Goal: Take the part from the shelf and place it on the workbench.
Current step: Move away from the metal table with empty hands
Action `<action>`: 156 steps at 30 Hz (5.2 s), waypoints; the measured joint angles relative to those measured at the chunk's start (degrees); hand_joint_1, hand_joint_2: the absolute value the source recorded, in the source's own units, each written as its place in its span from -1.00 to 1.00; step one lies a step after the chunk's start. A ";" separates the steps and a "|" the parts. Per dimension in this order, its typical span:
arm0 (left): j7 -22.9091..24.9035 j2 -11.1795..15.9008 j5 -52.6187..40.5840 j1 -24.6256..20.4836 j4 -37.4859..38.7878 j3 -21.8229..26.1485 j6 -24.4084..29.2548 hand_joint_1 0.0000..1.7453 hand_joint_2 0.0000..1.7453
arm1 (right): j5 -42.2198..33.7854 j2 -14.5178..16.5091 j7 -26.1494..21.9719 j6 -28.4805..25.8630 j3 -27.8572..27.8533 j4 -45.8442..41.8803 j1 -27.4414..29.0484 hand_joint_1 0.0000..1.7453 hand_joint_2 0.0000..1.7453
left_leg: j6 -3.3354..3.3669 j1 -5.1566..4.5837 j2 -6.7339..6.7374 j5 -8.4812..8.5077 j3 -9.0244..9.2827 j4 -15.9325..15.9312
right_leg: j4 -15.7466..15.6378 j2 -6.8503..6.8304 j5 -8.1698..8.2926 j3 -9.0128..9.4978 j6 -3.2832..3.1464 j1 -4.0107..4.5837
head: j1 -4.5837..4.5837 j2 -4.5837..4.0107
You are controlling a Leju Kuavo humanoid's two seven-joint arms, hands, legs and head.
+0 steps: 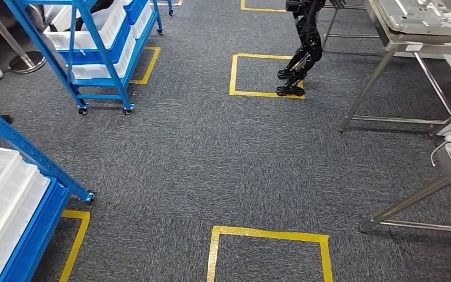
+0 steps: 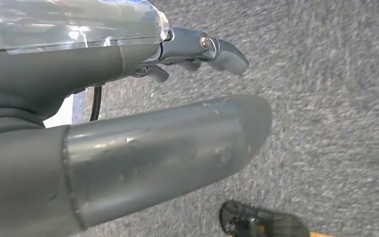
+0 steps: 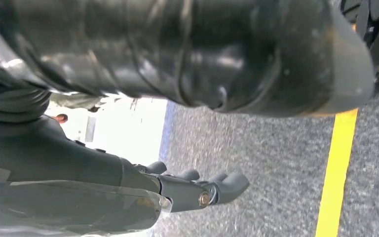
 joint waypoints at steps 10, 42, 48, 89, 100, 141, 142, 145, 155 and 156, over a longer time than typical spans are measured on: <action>0.11 0.02 0.01 -0.02 0.00 0.08 -0.01 -1.00 -1.00 | 0.41 0.01 0.05 0.04 0.01 0.00 0.37 -1.00 -1.00 | -0.49 -0.20 8.89 -1.56 -1.37 4.44 | -0.39 -7.76 -0.46 0.63 -0.80 0.67 | -0.23 0.00; -1.78 -0.22 -1.39 0.20 0.00 0.26 0.15 -1.00 -1.00 | 0.84 -0.05 0.14 0.10 -0.42 0.00 0.32 -1.00 -1.00 | -0.61 0.04 10.27 -0.31 1.05 0.15 | -0.78 -8.58 -0.12 0.78 -0.31 0.74 | -0.28 -0.01; -1.75 -0.63 -1.56 0.41 0.00 0.24 0.19 -1.00 -1.00 | 0.92 -0.05 0.11 0.09 -0.54 0.00 -0.06 -1.00 -1.00 | 1.58 0.12 7.47 0.48 1.78 -1.60 | 3.40 -6.42 -3.53 -0.10 1.36 0.32 | -0.18 0.00; 3.44 -0.02 -3.77 -0.07 0.00 -0.25 -0.08 -1.00 -1.00 | 3.03 -0.32 -0.32 0.65 -0.90 0.00 0.31 -1.00 -1.00 | 0.83 -0.11 0.35 0.29 1.08 -0.48 | 0.49 1.31 0.65 -1.01 0.66 0.06 | -0.43 -0.01; 4.43 0.36 -4.37 0.00 0.00 -0.27 -1.08 -1.00 -1.00 | 3.48 -0.33 -1.16 -0.23 -1.35 -0.02 0.37 -1.00 -1.00 | -1.12 0.19 6.29 -2.84 -5.04 11.14 | -0.80 -3.32 -0.28 0.78 -0.75 -0.01 | -0.64 -0.01; 7.05 0.79 -5.56 -0.60 0.09 -0.42 1.10 -1.00 -1.00 | 6.93 -1.06 -2.43 2.02 -1.19 0.14 -0.24 -1.00 -1.00 | 2.29 -0.14 5.24 3.08 -4.29 1.87 | 7.18 -2.98 -12.09 5.32 1.73 0.00 | -0.45 -0.04; 7.10 0.84 -5.56 -0.63 0.09 -0.42 1.15 -1.00 -1.00 | 7.02 -1.06 -2.44 2.13 -1.17 0.14 -0.27 -1.00 -1.00 | 2.44 -0.17 4.90 2.78 -4.09 1.85 | 11.21 -2.98 -13.13 2.43 1.84 0.00 | -0.45 -0.04; 7.23 0.90 -5.57 -0.45 0.09 -0.42 1.18 -1.00 -1.00 | 7.17 -1.10 -2.39 2.27 -1.16 0.15 0.05 -1.00 -1.00 | 2.39 -0.21 3.17 1.79 -2.87 1.85 | 14.04 -2.82 -9.56 -2.56 1.78 0.01 | -0.44 -0.04; 7.34 0.87 -5.61 -0.37 0.11 -0.42 1.24 -1.00 -1.00 | 7.26 -1.62 -2.34 2.39 -1.15 0.27 0.54 -1.00 -1.00 | -0.12 -0.20 3.03 -0.96 -3.63 4.67 | -0.44 -1.46 -0.03 0.55 -0.84 -0.29 | -0.58 -0.04; 7.35 0.86 -5.61 -0.48 0.11 -0.42 1.25 -1.00 -1.00 | 7.26 -1.63 -2.32 2.40 -1.15 0.28 0.61 -1.00 -1.00 | -0.31 -0.19 4.59 -2.58 -5.12 7.79 | -0.63 -2.33 -0.08 0.81 -1.06 -0.22 | -0.66 -0.04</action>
